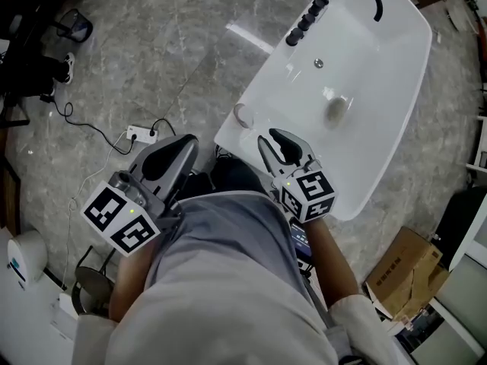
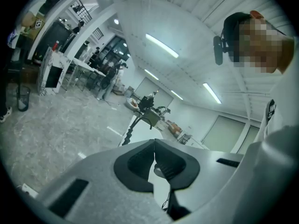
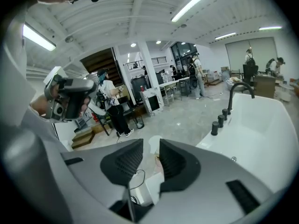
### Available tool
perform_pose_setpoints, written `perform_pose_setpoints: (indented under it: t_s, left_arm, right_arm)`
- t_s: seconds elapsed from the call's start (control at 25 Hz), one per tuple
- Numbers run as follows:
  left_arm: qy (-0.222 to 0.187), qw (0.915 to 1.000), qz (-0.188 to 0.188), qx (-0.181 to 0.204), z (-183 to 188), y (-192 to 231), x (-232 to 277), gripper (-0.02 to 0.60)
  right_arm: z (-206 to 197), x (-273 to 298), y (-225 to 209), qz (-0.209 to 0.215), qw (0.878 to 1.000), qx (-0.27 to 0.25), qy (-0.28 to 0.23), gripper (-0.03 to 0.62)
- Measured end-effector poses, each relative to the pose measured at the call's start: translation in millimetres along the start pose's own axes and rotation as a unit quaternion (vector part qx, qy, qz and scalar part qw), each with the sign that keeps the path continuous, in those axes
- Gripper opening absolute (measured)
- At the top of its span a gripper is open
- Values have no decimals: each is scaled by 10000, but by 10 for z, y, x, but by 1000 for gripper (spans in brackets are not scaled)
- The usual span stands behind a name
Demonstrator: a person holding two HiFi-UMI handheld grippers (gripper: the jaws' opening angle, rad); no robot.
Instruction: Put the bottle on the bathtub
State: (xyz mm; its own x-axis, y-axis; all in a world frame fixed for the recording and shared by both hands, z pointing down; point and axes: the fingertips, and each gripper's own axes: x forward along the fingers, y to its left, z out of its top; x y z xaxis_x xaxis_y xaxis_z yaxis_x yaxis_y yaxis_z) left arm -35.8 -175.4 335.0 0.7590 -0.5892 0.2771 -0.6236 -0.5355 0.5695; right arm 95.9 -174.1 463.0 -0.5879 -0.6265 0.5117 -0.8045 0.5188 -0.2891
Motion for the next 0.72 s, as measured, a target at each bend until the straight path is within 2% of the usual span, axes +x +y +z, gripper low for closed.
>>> perform_pose_setpoints:
  t_s: [0.36,0.72]
  left_arm:
    - [-284,9991,-50,302,174,-214,-20,9]
    - [-288,9986,-53,432,262,-237,104,9]
  right_arm:
    - [690,-374,124,284,9969,-113,-729,64]
    - [1035,-519,157,392,9946,-171,-947,15]
